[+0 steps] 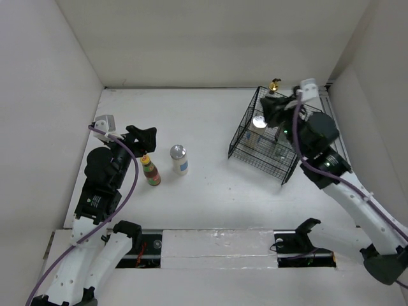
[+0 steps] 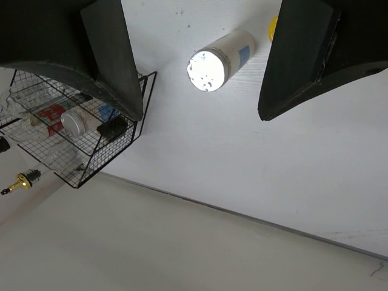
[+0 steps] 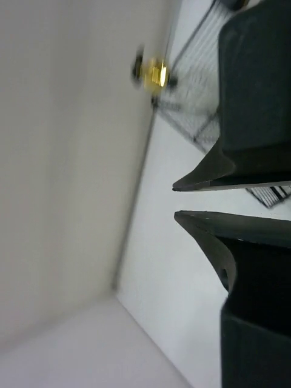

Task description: Organize the condiment bottles

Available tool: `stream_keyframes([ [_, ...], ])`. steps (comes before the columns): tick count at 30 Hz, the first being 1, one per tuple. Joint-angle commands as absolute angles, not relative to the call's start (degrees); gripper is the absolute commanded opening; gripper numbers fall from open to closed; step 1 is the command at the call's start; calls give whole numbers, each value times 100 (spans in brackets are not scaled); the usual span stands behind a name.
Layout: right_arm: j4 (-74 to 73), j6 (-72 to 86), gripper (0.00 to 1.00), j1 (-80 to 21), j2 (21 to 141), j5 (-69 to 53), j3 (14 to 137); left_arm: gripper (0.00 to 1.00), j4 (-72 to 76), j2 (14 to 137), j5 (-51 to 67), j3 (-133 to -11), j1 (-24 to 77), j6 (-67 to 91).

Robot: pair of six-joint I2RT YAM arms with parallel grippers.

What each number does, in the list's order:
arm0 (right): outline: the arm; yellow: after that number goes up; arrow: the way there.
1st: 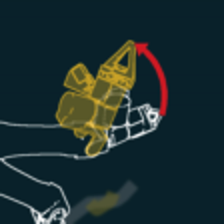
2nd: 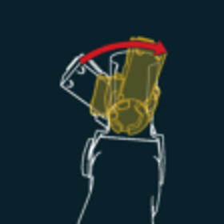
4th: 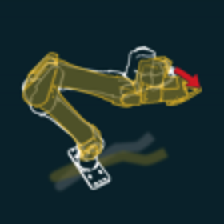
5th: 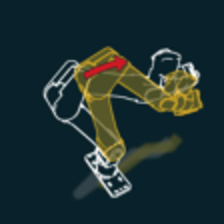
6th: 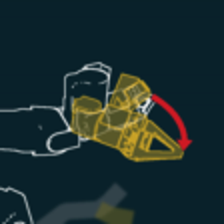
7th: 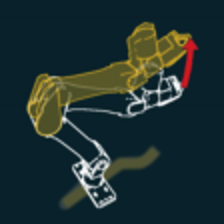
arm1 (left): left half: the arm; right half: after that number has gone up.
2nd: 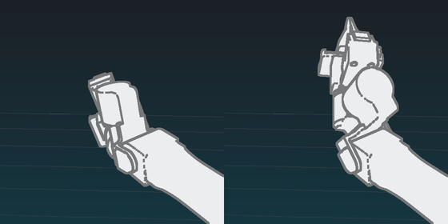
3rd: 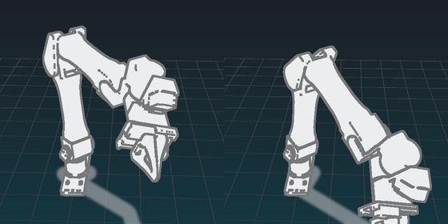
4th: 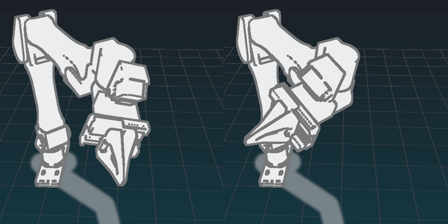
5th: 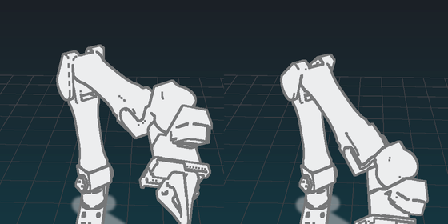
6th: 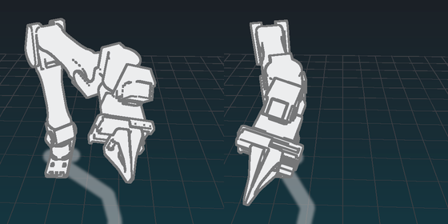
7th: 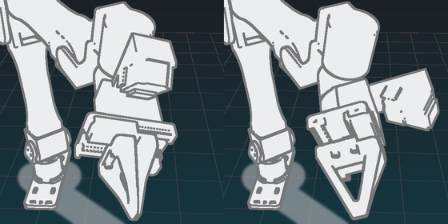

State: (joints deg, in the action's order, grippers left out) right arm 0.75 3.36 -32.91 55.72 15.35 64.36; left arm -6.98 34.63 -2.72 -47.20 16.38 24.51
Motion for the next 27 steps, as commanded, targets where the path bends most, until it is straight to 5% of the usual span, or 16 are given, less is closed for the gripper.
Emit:
stream_keyframes([
  [1, 262, 97, 25, -3908, 6431, -865, 6294, 72, -466, 3410, -447, -4667, 1617, 2443],
  [4, 648, -70, 72, -4585, 7223, -1073, 6231, 72, -466, 3357, -562, -4667, 1617, 2443],
  [7, 852, -141, 100, -4999, 7987, -1072, 6354, 72, -466, 3357, -562, -4667, 1617, 2443],
  [25, 1422, -176, 100, -5370, 10757, -599, 7716, 72, -519, 3252, -510, -4667, 1617, 2443],
  [27, 1599, -71, 92, -5370, 10810, -598, 7717, 72, -519, 3252, -510, -4667, 1617, 2443],
])
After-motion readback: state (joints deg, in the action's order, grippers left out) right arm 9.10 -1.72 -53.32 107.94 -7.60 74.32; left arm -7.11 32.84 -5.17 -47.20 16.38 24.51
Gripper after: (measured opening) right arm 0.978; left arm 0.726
